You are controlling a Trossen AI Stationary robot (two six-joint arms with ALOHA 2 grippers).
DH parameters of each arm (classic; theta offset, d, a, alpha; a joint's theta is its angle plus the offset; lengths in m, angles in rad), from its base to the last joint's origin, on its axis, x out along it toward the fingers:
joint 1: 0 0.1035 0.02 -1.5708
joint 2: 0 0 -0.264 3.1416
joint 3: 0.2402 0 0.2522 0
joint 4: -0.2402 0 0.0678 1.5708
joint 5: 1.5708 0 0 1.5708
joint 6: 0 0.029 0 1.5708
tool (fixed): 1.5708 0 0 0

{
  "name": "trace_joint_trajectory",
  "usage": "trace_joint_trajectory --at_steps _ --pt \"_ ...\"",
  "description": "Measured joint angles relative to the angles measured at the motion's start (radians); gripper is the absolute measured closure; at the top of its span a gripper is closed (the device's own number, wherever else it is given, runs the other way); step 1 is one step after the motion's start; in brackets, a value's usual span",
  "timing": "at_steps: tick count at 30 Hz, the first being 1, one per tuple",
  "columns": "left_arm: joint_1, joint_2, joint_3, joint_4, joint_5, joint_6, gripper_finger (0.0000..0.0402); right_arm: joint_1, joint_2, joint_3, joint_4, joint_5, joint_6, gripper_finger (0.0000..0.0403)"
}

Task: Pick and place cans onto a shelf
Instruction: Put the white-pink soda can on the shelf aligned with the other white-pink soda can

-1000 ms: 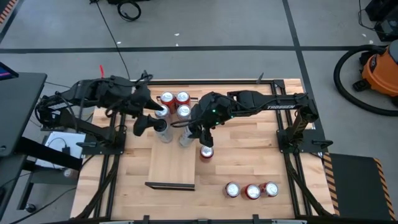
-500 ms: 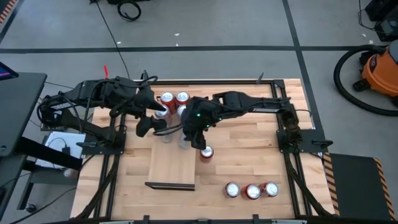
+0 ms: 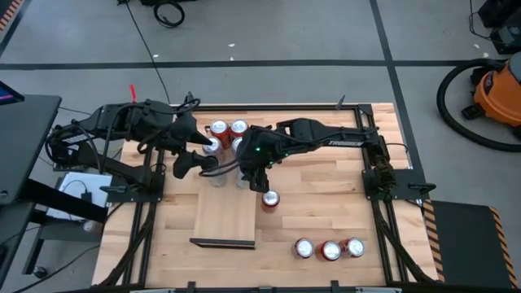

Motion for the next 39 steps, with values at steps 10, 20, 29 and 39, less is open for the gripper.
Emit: trace_joint_trajectory --at_steps 10,20,29,39 --pt "0.0 0.0 0.0 -0.005 0.0 0.0 0.0077 -0.01 0.0 0.0 -0.002 0.0 -0.024 0.0116" --pt "0.0 0.0 0.0 -0.008 0.0 0.0 0.0077 -0.011 0.003 -0.011 0.025 -0.014 -0.049 0.0101" --pt "0.0 0.0 0.0 -0.008 0.001 0.0 0.0077 -0.011 0.003 -0.011 0.06 -0.007 -0.072 0.01" --pt "0.0 0.0 0.0 -0.01 0.003 0.0 0.0077 -0.01 -0.012 0.0 0.137 0.015 -0.091 0.0092"
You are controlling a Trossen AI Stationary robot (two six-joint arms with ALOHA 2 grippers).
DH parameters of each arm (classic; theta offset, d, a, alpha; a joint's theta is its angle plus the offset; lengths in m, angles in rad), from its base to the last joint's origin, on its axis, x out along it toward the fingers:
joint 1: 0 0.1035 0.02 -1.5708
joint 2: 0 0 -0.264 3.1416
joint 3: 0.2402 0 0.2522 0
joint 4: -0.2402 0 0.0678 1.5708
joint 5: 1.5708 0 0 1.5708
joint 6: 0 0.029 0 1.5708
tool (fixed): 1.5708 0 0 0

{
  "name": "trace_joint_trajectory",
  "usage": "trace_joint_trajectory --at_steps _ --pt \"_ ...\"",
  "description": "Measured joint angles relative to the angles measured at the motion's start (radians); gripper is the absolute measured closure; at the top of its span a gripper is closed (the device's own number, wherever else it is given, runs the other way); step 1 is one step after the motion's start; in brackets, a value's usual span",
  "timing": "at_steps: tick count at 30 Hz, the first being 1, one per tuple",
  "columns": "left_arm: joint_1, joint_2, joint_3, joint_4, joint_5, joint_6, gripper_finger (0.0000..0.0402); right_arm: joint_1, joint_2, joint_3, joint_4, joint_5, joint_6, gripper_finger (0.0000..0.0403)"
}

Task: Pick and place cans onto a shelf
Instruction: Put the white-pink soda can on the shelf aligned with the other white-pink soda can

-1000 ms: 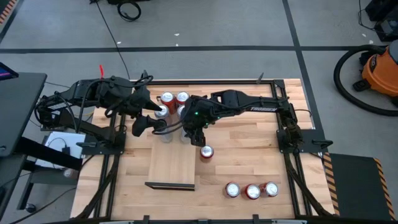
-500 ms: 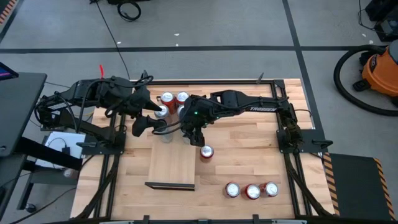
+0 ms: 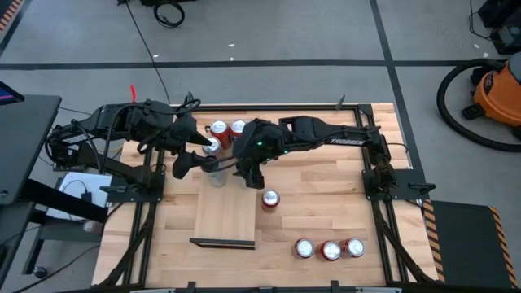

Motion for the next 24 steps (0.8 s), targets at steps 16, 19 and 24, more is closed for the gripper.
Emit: trace_joint_trajectory --at_steps 16,19,24 --pt "0.0 -0.014 0.0 -0.047 -0.004 0.017 0.0077 0.041 -0.096 -0.032 -0.313 0.078 0.072 0.01" --pt "0.0 -0.014 0.0 -0.047 -0.004 0.028 0.0077 0.047 -0.094 -0.094 -0.272 0.107 0.078 0.0115" --pt "0.0 -0.019 -0.001 -0.056 -0.003 0.027 0.0077 0.049 -0.094 -0.193 -0.185 0.119 0.092 0.0158"
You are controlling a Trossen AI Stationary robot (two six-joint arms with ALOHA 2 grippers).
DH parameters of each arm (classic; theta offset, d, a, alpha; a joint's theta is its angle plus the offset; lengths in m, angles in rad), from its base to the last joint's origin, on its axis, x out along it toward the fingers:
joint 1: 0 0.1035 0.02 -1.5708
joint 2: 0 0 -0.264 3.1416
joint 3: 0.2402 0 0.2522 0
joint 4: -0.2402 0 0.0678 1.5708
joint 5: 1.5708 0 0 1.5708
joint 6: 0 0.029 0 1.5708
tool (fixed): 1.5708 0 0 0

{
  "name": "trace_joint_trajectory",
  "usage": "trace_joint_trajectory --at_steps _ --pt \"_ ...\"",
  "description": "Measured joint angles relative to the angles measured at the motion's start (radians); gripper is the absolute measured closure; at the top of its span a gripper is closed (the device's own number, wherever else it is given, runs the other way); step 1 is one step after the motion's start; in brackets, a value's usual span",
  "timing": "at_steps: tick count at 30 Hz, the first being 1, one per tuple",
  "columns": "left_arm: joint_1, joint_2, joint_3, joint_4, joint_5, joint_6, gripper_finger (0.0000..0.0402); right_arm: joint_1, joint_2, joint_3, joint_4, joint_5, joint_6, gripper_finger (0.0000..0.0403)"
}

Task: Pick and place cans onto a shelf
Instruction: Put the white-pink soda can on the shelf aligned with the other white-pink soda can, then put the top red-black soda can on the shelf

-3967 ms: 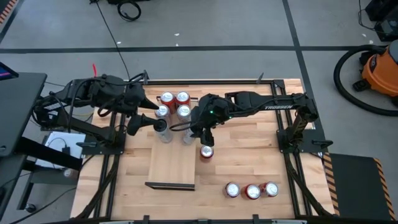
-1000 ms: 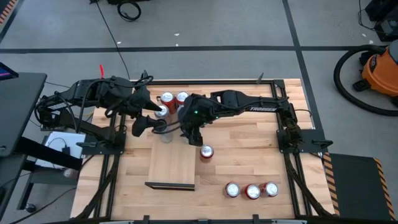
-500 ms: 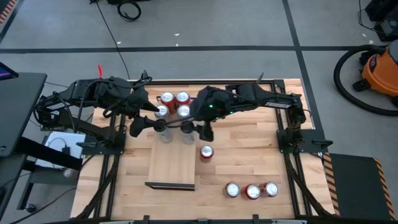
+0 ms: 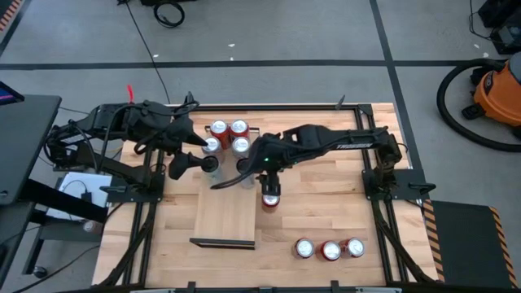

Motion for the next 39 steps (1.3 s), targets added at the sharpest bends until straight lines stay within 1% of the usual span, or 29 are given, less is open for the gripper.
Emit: trace_joint_trajectory --at_steps 3,6,13,17,21,28,32,35,39 --pt "0.0 -0.01 0.0 -0.002 0.0 -0.008 0.0077 0.0 0.0 -0.051 0.059 -0.001 0.013 0.0179" --pt "0.0 -0.021 0.0 -0.006 0.0 -0.022 0.0077 0.0 0.0 -0.092 0.106 -0.004 0.03 0.0192" --pt "0.0 -0.047 0.0 -0.016 0.0 -0.045 0.0077 0.0 0.0 -0.168 0.232 0.0 0.044 0.0206" --pt "0.0 -0.049 0.0 -0.026 0.0 -0.045 0.0077 -0.004 0.001 -0.191 0.276 0.0 0.044 0.0209" --pt "0.0 -0.05 0.0 -0.028 0.0 -0.053 0.0077 -0.011 -0.002 -0.194 0.228 -0.001 0.063 0.0209" --pt "0.0 -0.053 0.0 -0.07 0.018 -0.069 0.0077 0.01 -0.044 -0.194 0.125 -0.072 0.07 0.0209" --pt "0.0 -0.053 0.0 -0.093 0.027 -0.075 0.0077 0.025 -0.045 -0.195 0.048 -0.074 0.113 0.0207" --pt "0.0 -0.053 0.0 -0.091 0.027 -0.078 0.0077 0.025 -0.051 -0.243 0.06 -0.113 0.123 0.0194" --pt "0.0 -0.053 0.0 -0.093 0.027 -0.082 0.0077 0.024 -0.068 -0.354 0.108 -0.161 0.162 0.0161"
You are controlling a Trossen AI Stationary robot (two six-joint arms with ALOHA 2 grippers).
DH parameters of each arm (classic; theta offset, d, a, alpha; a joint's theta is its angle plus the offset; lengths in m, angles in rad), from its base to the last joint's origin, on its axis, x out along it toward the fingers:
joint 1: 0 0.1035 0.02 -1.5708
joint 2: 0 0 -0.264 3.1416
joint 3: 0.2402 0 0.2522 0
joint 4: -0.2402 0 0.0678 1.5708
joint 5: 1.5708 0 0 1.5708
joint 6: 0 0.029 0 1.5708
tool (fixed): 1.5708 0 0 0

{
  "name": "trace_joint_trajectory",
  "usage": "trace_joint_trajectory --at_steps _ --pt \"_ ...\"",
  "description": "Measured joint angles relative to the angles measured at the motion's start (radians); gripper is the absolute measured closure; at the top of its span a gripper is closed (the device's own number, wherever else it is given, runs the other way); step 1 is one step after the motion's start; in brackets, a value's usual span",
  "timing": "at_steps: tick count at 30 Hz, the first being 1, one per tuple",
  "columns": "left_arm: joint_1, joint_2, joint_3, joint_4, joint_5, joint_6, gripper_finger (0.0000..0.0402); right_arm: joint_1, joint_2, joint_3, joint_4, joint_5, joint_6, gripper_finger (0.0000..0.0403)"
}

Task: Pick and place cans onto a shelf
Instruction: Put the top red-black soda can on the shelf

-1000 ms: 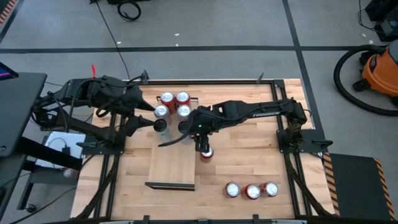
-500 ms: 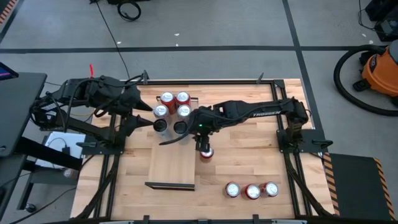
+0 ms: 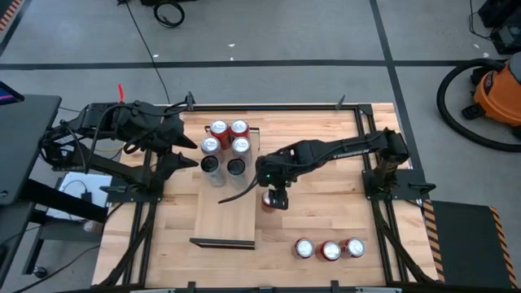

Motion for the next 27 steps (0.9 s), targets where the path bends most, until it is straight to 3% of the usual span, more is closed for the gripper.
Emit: trace_joint_trajectory --at_steps 7,11,16,21,27 --pt "0.0 0.0 0.0 -0.007 0.0 -0.007 0.0077 0.007 -0.015 -0.129 0.119 -0.042 0.039 0.008" --pt "0.0 0.0 0.0 -0.009 0.0 -0.007 0.0077 0.033 -0.015 -0.135 0.142 0.045 0.018 0.0049" --pt "0.0 0.0 0.0 -0.01 0.0 -0.007 0.0077 0.054 -0.015 -0.135 0.146 0.146 -0.015 0.0039" --pt "0.0 -0.014 0.0 -0.024 0.0 -0.024 0.0077 0.064 -0.017 -0.166 0.203 0.143 -0.026 0.0041" --pt "0.0 -0.036 0.001 -0.031 0.0 -0.06 0.0077 0.065 -0.073 -0.318 0.352 0.131 0.011 0.0043"
